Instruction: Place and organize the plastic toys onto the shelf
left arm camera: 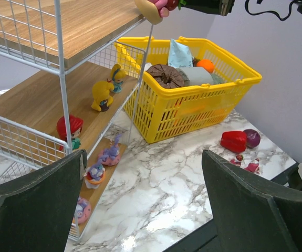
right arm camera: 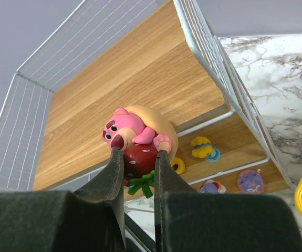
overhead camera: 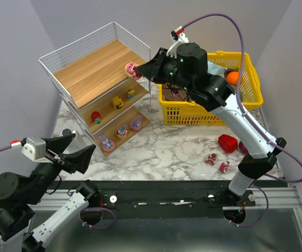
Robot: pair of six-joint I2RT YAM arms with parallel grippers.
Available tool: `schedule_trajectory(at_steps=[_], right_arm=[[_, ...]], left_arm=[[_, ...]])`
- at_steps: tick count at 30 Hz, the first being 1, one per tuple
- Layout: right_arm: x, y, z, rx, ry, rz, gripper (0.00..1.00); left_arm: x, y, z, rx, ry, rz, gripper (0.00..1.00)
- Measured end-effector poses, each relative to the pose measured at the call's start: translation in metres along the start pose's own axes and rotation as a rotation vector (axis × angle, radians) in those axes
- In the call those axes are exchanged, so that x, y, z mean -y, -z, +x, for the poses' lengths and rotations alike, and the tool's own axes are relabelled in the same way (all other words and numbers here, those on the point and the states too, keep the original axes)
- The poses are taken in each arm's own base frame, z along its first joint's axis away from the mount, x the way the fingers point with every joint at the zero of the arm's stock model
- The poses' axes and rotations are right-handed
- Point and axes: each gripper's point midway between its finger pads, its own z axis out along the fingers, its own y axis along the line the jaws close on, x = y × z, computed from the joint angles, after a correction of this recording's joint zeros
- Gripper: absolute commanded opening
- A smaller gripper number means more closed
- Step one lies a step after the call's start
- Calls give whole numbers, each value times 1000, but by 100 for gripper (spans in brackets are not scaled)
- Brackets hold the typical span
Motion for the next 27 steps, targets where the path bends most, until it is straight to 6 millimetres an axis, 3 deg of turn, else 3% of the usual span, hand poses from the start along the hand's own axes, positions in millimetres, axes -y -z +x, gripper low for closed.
schedule_trajectory(at_steps=[13,21,27], right_arm=[[-7,2,-16,45,-49,3,25],[-1,-13,-6,20,-63,28,30],[-1,-13,-8,27,-69,32,34]], left_arm=[[-9,5,0,6,0,-46,99],[-14,9,2,-2,-2,-72,99],[-17,9,3,-6,0,-87,99]])
